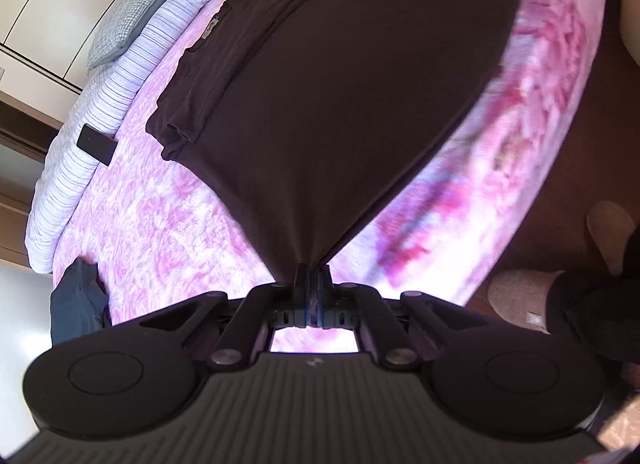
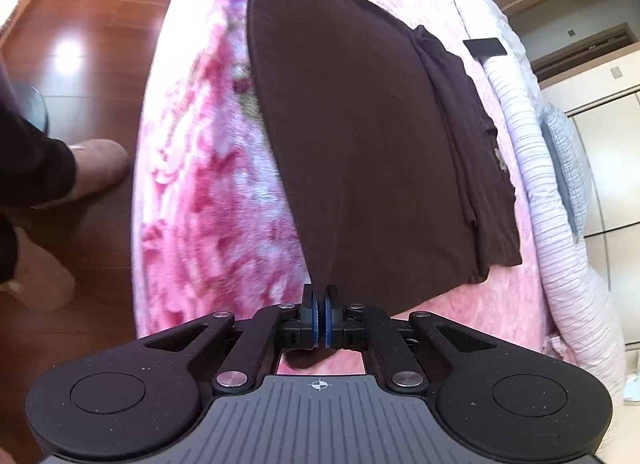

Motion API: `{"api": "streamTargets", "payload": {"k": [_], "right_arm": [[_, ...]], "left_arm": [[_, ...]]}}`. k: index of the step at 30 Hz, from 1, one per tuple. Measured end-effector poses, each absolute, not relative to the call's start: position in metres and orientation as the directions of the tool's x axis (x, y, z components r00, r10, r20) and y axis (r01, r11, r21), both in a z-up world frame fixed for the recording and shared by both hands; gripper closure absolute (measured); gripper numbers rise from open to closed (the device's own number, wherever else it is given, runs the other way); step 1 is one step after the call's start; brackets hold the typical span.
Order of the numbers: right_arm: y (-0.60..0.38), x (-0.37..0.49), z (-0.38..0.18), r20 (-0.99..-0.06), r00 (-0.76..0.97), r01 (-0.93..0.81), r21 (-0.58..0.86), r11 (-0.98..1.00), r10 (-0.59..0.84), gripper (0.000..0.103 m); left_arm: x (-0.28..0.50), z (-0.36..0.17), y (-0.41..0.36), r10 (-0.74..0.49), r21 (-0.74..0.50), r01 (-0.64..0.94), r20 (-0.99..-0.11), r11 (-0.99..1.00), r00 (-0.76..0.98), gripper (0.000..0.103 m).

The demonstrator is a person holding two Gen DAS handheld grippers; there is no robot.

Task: Fold clothes
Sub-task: 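Grasp the hem with the left gripper while the right gripper grasps the hem too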

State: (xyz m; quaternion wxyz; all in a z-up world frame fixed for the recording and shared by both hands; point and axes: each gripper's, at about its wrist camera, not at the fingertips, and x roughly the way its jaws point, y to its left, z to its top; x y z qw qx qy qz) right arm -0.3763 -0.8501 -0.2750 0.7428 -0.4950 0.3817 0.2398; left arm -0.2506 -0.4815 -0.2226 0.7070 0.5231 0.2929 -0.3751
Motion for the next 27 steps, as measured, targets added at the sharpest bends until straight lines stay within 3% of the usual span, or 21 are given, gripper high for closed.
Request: {"api": "streamTargets", "payload": {"k": [16,21,27], "right_arm": [[-0.85,-0.452,-0.182,-0.889,0.446,-0.819,-0.359,0.447,0.104,0.101],[-0.868,-0.405,-0.138,-0.844,0.53,-0.771,-0.441,0.459,0.081,0.101],[-0.902,-0.284,-0.104,-0.774,0.633,-0.685,-0.551,0.477,0.016,0.101]], "left_arm": [[-0.328,-0.147,-0.452,-0.171,0.492,0.85,-0.836,0.186,0.521,0.102],[-0.265,-0.107,-0.478,-0.216,0.547,0.812,-0.784,0.203,0.582,0.102],[-0.113,-0.078,-0.531,-0.301,0.528,0.813,-0.756,0.245,0.581,0.101]]}}
